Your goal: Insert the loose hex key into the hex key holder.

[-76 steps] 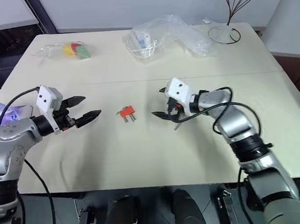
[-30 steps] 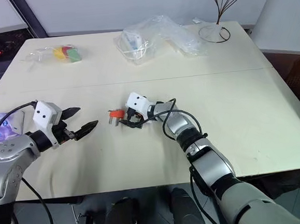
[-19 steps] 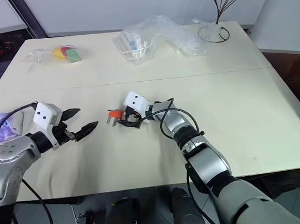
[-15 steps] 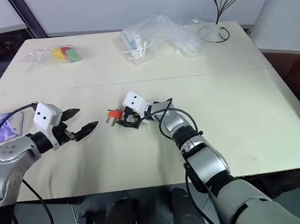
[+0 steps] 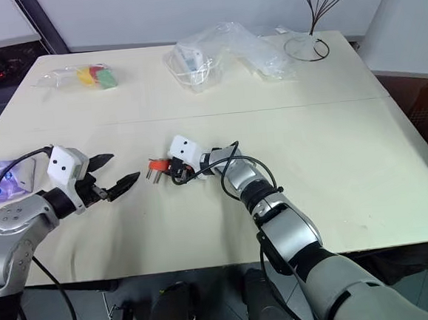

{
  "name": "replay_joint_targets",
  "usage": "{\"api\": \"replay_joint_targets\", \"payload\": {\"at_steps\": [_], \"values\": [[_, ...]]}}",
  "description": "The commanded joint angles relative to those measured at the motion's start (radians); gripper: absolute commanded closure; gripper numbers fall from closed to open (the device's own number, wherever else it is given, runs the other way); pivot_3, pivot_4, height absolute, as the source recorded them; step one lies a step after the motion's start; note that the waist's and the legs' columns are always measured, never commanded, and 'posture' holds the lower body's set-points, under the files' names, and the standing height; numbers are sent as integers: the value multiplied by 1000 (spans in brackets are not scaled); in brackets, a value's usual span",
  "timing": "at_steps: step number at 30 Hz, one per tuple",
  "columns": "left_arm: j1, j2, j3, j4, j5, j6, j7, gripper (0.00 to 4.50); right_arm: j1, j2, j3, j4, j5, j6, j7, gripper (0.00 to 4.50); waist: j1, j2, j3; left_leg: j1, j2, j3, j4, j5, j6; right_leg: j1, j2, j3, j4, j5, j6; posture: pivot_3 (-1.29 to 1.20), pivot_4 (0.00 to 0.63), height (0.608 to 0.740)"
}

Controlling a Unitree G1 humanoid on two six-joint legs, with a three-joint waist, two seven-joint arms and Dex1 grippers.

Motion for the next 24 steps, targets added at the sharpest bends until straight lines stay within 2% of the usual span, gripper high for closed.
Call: {"api": "replay_joint_targets", "payload": {"at_steps": [1, 8, 14, 18, 20, 24], "values": [[-22, -2, 20, -24, -2, -20, 1, 0, 23, -29, 14, -49, -48, -66, -73, 3532, 2, 0, 0, 0, 0, 0, 0, 0, 0, 0, 0, 0, 0, 0, 0, 0, 150, 740], [-106, -13, 7, 21, -40, 0, -33, 0, 102, -169, 40, -300, -182, -290, -277, 3532, 7, 0, 0, -1, -1, 0, 1, 0, 0, 0, -2, -1, 0, 0, 0, 0, 150, 740], [-256, -33, -22, 109, -94, 24, -99, 0, 149, -349, 74, -567, -362, -504, -401, 3532, 1, 0, 0, -2, -1, 1, 0, 0, 0, -1, 0, -1, 0, 0, 0, 0, 150, 740], [-345, -51, -45, 163, -126, 41, -146, 0, 138, -419, 69, -634, -417, -591, -454, 3532, 3, 0, 0, -1, -1, 2, 0, 0, 0, -1, 1, 0, 0, 0, 0, 0, 150, 740], [-421, -66, -60, 197, -188, 87, -202, 0, 117, -473, 53, -688, -445, -669, -477, 3532, 7, -1, 1, -2, -1, 2, 1, 0, 0, -1, 1, 0, 0, 0, 0, 0, 150, 740], [-517, -88, -81, 242, -255, 149, -281, 0, 88, -527, 52, -711, -424, -740, -465, 3532, 6, -1, 1, -3, -2, 2, 2, 0, 0, -1, 0, 0, -1, 0, 0, 0, 150, 740]]}}
